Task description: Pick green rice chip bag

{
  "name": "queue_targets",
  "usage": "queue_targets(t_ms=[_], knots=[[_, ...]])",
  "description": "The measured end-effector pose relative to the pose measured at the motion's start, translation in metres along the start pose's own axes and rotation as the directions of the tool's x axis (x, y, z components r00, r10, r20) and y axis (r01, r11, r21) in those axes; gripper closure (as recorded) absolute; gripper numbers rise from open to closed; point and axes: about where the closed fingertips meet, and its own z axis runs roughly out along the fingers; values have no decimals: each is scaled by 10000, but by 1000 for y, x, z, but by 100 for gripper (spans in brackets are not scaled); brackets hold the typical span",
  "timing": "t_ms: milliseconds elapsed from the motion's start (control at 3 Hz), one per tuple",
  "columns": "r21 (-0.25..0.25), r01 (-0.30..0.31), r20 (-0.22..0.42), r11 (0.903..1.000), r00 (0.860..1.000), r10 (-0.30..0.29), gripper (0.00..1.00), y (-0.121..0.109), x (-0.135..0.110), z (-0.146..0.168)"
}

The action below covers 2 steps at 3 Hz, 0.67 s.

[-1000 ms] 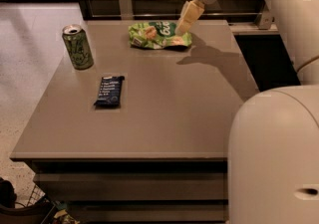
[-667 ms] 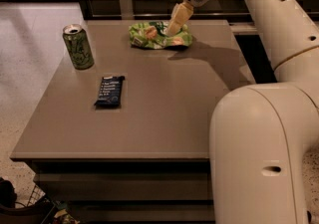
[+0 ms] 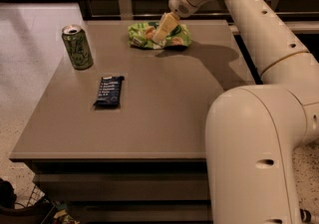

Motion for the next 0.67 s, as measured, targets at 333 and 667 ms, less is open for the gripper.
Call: queue_targets(t_ms=[333, 667], knots=[[-496, -882, 146, 9949, 9959, 890, 0, 23, 14, 37], [-803, -1389, 125, 9870, 9900, 1404, 0, 37, 23, 53]])
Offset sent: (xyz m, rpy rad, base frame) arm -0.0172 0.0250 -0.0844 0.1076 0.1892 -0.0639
